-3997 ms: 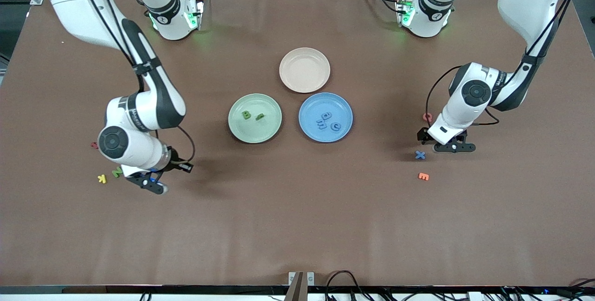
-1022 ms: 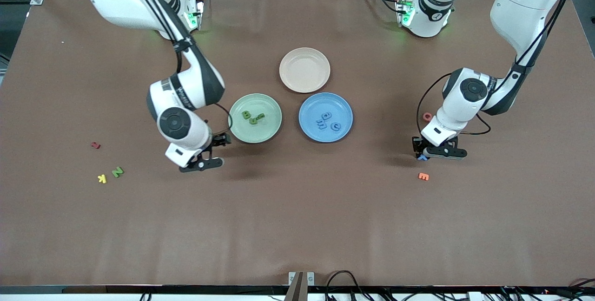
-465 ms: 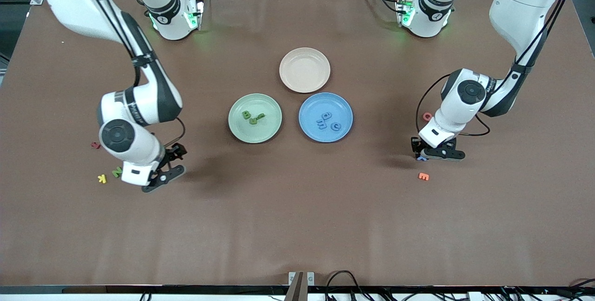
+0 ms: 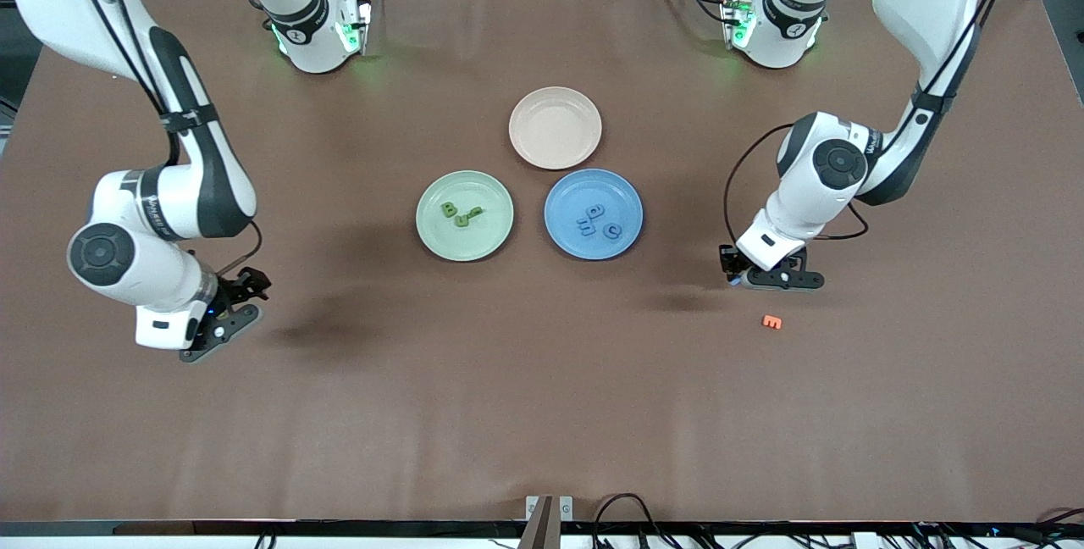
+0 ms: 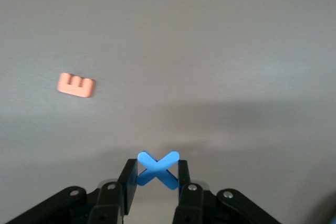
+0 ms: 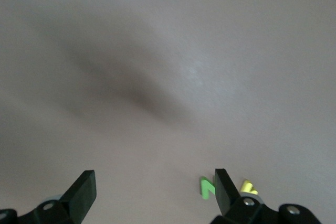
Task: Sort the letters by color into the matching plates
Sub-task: 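Return the right gripper to green letters while the left gripper lifts x, then carry blue x to the blue plate and open the left gripper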
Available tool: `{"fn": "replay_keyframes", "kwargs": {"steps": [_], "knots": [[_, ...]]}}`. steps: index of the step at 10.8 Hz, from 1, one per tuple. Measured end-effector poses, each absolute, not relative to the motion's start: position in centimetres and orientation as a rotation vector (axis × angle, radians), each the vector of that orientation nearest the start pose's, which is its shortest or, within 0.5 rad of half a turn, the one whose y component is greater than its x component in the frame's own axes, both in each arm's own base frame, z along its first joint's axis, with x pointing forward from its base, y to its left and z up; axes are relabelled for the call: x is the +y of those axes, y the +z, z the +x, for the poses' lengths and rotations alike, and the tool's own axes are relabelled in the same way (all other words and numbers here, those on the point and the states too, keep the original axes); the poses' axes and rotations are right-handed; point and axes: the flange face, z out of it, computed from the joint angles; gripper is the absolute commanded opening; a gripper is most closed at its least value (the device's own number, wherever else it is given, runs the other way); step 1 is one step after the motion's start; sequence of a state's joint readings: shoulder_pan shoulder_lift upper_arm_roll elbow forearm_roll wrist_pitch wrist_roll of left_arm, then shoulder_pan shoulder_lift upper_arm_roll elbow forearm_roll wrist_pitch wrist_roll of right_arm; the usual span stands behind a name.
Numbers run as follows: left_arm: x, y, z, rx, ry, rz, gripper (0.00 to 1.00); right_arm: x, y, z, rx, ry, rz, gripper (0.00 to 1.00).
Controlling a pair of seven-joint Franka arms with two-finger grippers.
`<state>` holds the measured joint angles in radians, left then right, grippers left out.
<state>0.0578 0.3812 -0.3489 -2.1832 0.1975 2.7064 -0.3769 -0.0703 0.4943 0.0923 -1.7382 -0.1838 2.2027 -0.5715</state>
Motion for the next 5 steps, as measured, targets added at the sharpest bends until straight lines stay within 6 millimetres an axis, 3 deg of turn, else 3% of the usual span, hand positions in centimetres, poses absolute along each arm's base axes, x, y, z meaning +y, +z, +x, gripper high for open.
{"fn": "replay_keyframes", "kwargs": {"steps": [2,5], "knots": [[-21.8,25.8,54.3,-0.002,-0.215,-3.269,0.0,-3.2,29.5,66.3,-1.163,0.049,-3.011,1.0],[-30.9,26.4,50.2,-0.191,-0.166,-3.298,0.0,-6.3,28.6,66.3,-1.241,0.017,-2.981,1.0]]}}
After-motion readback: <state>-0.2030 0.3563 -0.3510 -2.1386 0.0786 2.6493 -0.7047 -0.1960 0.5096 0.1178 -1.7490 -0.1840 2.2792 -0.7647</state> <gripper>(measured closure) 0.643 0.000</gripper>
